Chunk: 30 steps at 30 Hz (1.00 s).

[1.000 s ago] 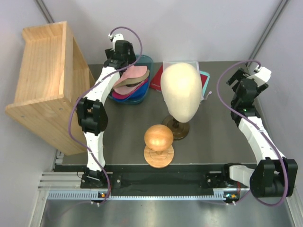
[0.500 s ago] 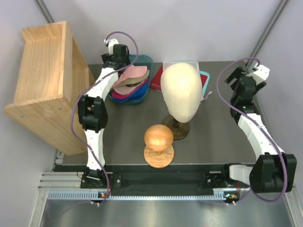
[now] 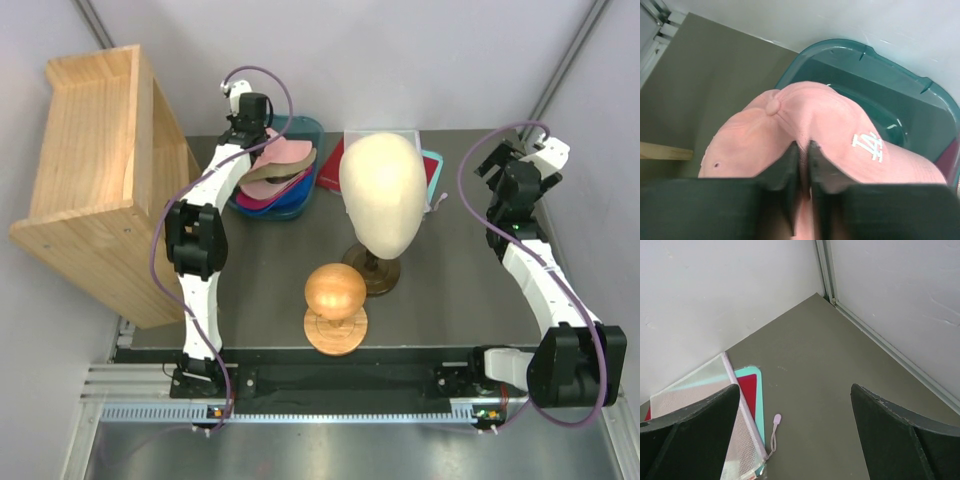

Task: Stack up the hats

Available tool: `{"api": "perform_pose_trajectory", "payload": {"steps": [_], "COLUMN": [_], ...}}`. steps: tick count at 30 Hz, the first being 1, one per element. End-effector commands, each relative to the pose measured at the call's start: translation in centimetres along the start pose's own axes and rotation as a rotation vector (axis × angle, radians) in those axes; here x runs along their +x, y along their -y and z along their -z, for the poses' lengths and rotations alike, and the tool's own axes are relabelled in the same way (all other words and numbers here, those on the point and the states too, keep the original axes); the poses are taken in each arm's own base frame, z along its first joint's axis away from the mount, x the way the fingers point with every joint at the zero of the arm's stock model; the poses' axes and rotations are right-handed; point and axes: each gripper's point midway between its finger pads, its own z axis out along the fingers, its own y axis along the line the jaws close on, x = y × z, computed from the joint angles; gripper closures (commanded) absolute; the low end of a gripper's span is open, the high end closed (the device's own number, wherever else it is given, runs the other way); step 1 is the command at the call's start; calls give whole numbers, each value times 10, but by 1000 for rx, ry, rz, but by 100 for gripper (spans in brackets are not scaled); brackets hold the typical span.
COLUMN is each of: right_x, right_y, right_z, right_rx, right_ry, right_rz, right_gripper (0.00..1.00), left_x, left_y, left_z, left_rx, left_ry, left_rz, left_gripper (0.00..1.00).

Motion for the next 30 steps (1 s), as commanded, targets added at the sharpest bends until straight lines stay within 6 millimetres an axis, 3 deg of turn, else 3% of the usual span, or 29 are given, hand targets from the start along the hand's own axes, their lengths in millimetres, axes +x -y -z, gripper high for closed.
{"api": "perform_pose_trajectory", "payload": {"steps": [1,3,4,9,16,18,25,30], "right_x": [-41,-50,-53,-74,-102,-118,-180,-200], "right_y": [-11,-14,-14,-22,-23,-26,-39,-52], "right_z": [1,2,2,6,15,23,58,77], "right_rx": [-30,-37,-37,-49,-16,-41,-142,-239], "right_ry": [82,99,102,126,141,170,278,294], "right_rz": [-44,-45,-45,-87,-219,-253,-329,-358], "right_gripper": [9,9,9,9,9,9,9,9], "left_x": [-45,-55,-72,-115,-176,-193,-224,-238], "left_y": [4,6,8,22,40,44,68,80], "left_z": [10,16,25,53,108,126,180,217], "left_rx": [39,54,74,179,357,414,615,681], "left_ry": [116,138,176,267,386,435,502,554], "left_rz": [75,97,124,196,315,338,382,358], "left_gripper": [94,100,100,100,100,100,100,100]}}
